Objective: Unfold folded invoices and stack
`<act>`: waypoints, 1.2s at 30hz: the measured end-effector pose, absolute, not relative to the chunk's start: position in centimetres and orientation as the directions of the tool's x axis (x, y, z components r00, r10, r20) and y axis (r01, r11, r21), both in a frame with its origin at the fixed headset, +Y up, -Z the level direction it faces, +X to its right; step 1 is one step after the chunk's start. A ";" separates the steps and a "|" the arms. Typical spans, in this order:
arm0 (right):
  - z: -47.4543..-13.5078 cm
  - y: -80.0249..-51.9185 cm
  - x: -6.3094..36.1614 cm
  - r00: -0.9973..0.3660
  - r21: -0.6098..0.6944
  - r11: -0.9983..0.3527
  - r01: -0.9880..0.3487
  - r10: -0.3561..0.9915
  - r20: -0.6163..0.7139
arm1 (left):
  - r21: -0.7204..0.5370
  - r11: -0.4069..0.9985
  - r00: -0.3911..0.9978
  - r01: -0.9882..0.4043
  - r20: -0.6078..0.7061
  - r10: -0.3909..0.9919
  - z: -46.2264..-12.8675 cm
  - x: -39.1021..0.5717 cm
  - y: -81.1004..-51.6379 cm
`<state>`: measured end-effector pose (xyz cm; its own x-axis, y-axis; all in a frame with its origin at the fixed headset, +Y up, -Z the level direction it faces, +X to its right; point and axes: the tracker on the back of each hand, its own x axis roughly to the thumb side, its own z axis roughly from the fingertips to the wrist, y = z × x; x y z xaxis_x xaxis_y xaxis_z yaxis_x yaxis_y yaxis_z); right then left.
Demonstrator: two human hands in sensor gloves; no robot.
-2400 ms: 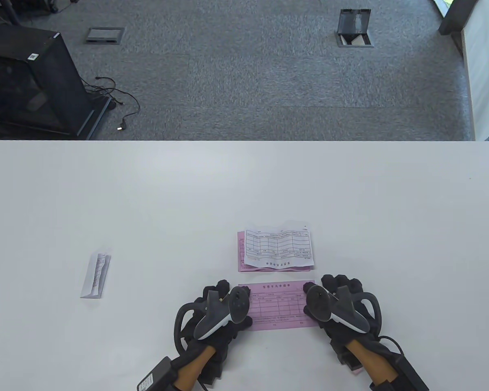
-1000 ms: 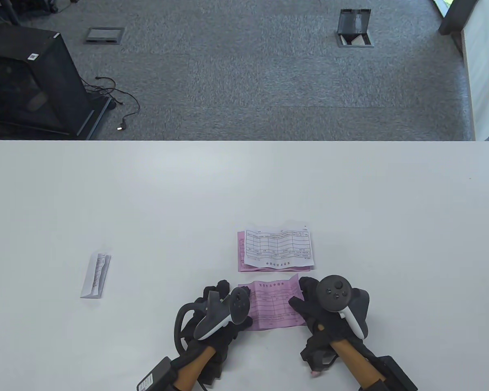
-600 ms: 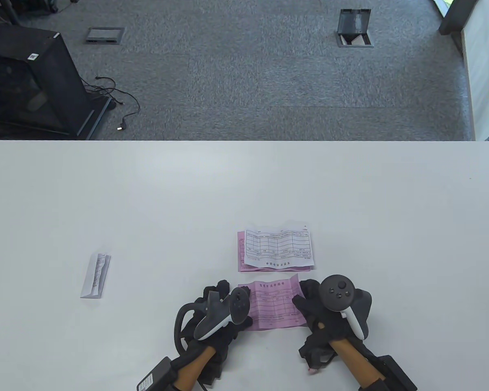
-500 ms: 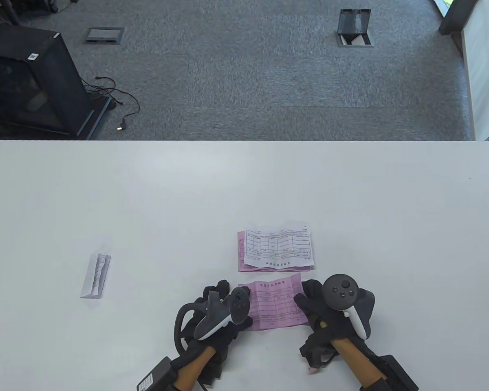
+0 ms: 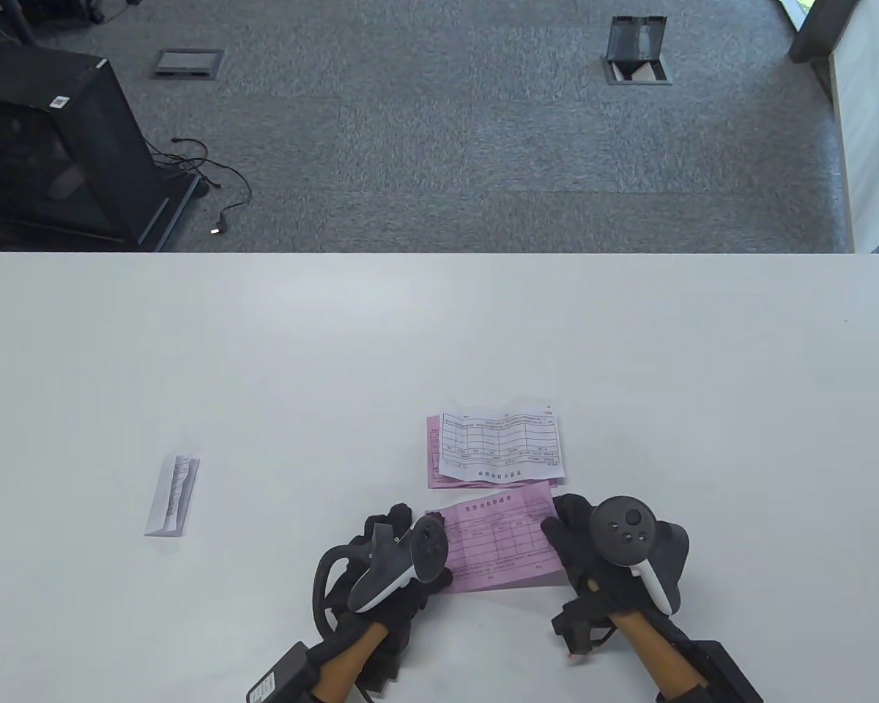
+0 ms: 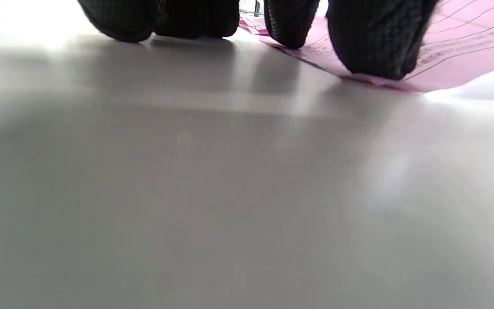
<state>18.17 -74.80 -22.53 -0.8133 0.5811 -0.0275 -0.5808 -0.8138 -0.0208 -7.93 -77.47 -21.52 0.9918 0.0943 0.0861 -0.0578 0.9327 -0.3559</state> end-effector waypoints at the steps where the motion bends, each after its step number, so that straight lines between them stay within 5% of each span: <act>1: -22.2 -74.3 18.0 -0.801 -0.027 -0.801 -0.598 0.599 -0.013 | -0.360 0.930 0.991 -0.080 0.074 0.114 -21.6 -8.2 -77.3; 7: -20.8 -70.8 17.3 -0.704 -0.052 -0.705 -0.707 0.697 0.137 | -0.446 0.801 0.906 -0.400 -0.062 0.418 -22.4 -11.4 -75.7; 15: -19.7 -68.2 17.8 -0.554 -0.037 -0.564 -0.825 0.794 0.250 | -0.534 0.323 0.417 -0.782 -0.062 0.907 -23.1 -14.5 -76.1; 25: -20.4 -69.2 18.6 -0.453 -0.006 -0.463 -0.886 0.863 0.223 | -0.579 -0.088 -0.045 -0.810 -0.089 0.995 -22.9 -13.0 -77.4; 36: -21.1 -69.9 19.5 -0.465 -0.035 -0.467 -0.883 0.866 0.183 | -0.402 -0.076 -0.057 -0.913 -0.060 0.997 -22.9 -13.5 -77.2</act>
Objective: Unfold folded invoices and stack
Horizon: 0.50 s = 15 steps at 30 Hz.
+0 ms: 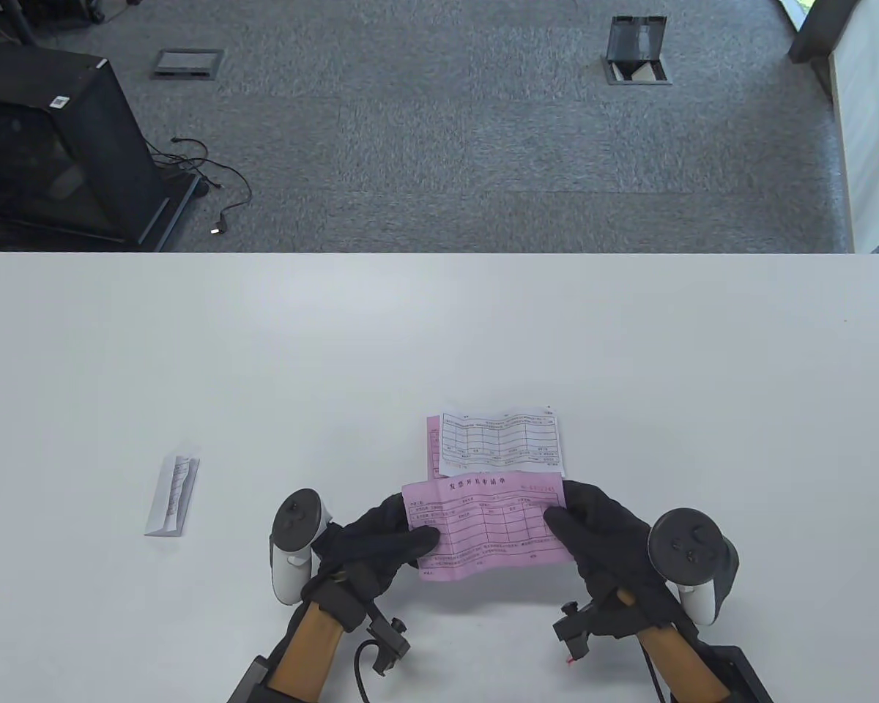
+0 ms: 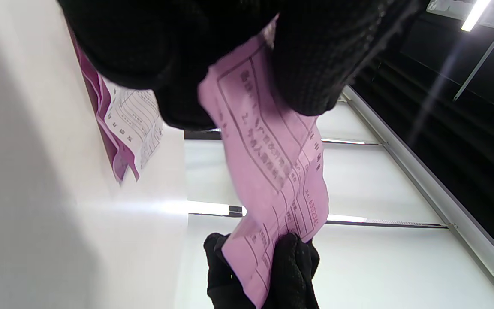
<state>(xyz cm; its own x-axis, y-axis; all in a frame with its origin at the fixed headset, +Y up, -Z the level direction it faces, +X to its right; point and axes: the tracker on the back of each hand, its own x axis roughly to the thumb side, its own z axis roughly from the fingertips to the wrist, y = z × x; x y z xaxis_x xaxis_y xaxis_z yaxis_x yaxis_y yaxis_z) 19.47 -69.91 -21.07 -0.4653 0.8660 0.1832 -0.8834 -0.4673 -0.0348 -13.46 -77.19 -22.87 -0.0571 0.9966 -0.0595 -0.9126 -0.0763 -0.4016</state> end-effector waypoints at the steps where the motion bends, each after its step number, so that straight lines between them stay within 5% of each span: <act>1: -21.1 -70.0 19.6 -0.468 -0.040 -0.469 -0.882 0.865 0.180 | -0.381 -0.059 -0.043 -0.923 -0.051 0.998 -22.9 -13.6 -77.1; 7: -21.6 -70.7 19.9 -0.482 -0.051 -0.480 -0.876 0.864 0.145 | -0.319 0.033 0.038 -0.947 -0.012 0.999 -22.8 -13.8 -76.5; 15: -22.3 -72.0 20.0 -0.542 -0.062 -0.539 -0.840 0.834 0.098 | -0.164 0.313 0.310 -0.936 0.040 0.950 -22.5 -14.0 -75.4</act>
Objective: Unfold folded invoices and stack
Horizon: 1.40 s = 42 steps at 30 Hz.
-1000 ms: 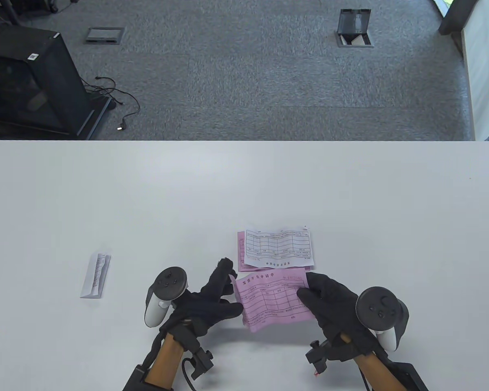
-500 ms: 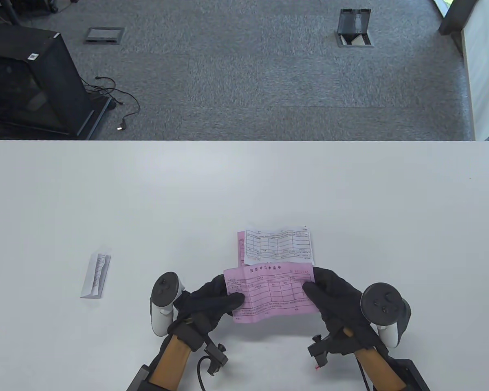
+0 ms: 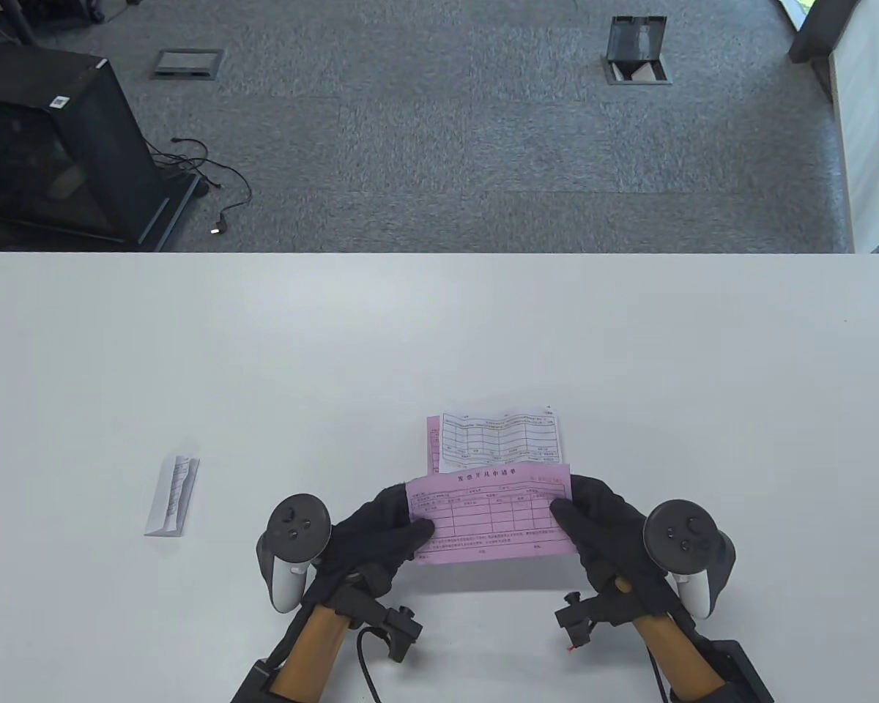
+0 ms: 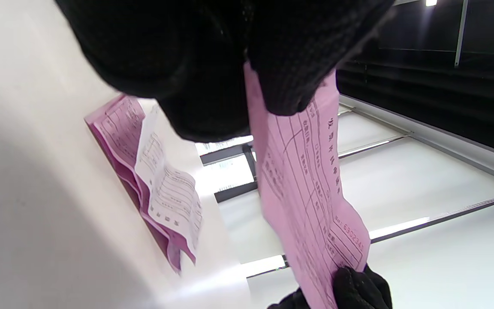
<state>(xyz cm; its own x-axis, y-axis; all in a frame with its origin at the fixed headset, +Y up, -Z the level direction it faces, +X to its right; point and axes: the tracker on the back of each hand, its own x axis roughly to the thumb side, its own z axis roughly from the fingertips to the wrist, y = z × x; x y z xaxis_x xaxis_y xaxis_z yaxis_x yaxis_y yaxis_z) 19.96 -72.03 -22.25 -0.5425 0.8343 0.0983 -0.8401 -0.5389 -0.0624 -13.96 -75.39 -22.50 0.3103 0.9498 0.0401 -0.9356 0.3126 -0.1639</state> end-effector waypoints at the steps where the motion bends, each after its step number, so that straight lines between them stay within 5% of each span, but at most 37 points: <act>1: -22.4 -72.3 19.9 -0.555 -0.060 -0.552 -0.832 0.827 0.089 | -0.146 0.337 0.335 -0.930 0.038 0.942 -22.5 -14.0 -75.3; 12: -25.4 -72.7 19.6 -0.706 -0.086 -0.704 -0.705 0.708 -0.007 | -0.064 0.611 0.613 -0.789 -0.032 0.789 -25.3 -12.6 -74.2; 21: -31.7 -71.4 17.9 -0.902 -0.007 -0.905 -0.425 0.424 -0.078 | -0.118 0.801 0.806 -0.587 -0.175 0.565 -30.7 -10.5 -72.9; 42: -36.6 -77.0 16.3 -0.974 0.140 -0.979 -0.148 0.120 -0.190 | -0.248 0.882 0.908 -0.401 -0.237 0.346 -35.3 -8.4 -76.9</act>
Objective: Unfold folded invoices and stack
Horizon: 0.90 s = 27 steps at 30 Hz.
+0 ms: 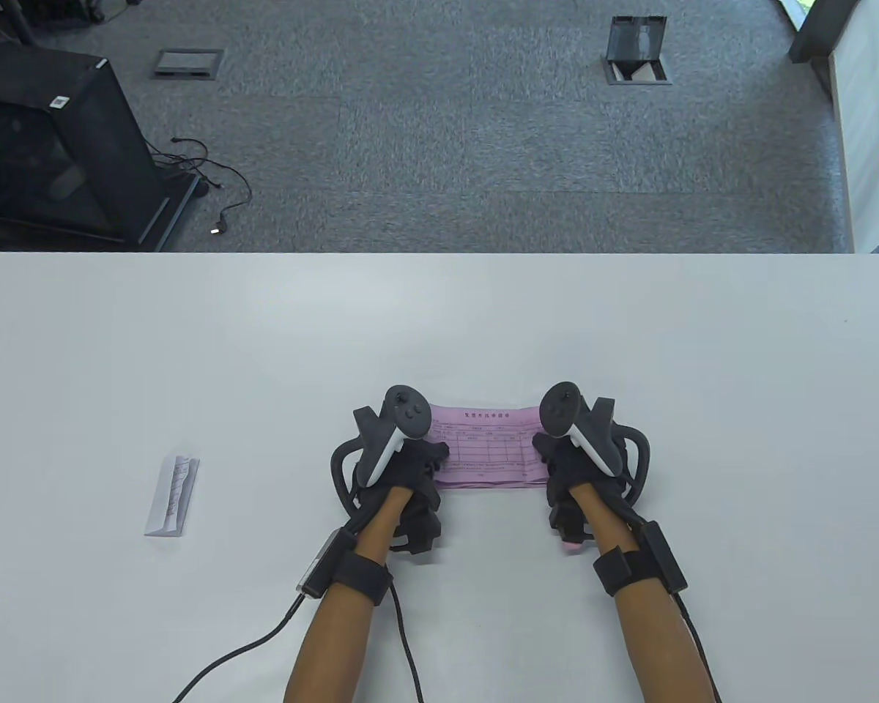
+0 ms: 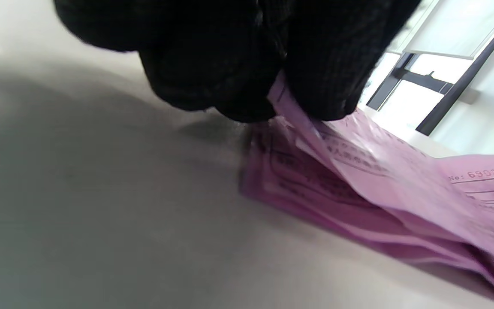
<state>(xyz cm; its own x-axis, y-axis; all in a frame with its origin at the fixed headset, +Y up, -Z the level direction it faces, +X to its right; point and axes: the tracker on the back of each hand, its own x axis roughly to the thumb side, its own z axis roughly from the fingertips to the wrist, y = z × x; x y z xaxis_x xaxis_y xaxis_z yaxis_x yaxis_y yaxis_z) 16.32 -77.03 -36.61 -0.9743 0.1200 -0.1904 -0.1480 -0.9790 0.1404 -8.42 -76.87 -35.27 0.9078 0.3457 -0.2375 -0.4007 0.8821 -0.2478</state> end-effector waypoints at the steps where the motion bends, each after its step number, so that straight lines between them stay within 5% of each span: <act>1: -36.6 -77.1 16.3 -0.976 0.127 -0.983 -0.135 0.109 -0.189 | -0.258 0.882 0.911 -0.393 -0.237 0.337 -35.3 -8.4 -77.1; 8: -36.2 -77.1 16.1 -0.970 0.122 -0.992 0.029 -0.058 -0.237 | -0.240 0.951 0.961 -0.195 -0.241 0.136 -35.0 -7.8 -77.3; 27: -36.2 -77.6 17.2 -0.969 0.116 -0.992 -0.055 0.025 -0.245 | -0.212 0.970 0.960 -0.118 -0.274 0.057 -34.8 -8.2 -77.2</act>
<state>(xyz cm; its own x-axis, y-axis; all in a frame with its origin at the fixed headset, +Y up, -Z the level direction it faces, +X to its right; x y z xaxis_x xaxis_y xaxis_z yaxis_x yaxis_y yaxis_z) 17.19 -77.56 -36.19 -0.9691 0.0250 -0.2453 -0.0550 -0.9917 0.1161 -8.18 -77.25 -34.75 0.9601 0.0567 -0.2740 -0.1177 0.9703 -0.2115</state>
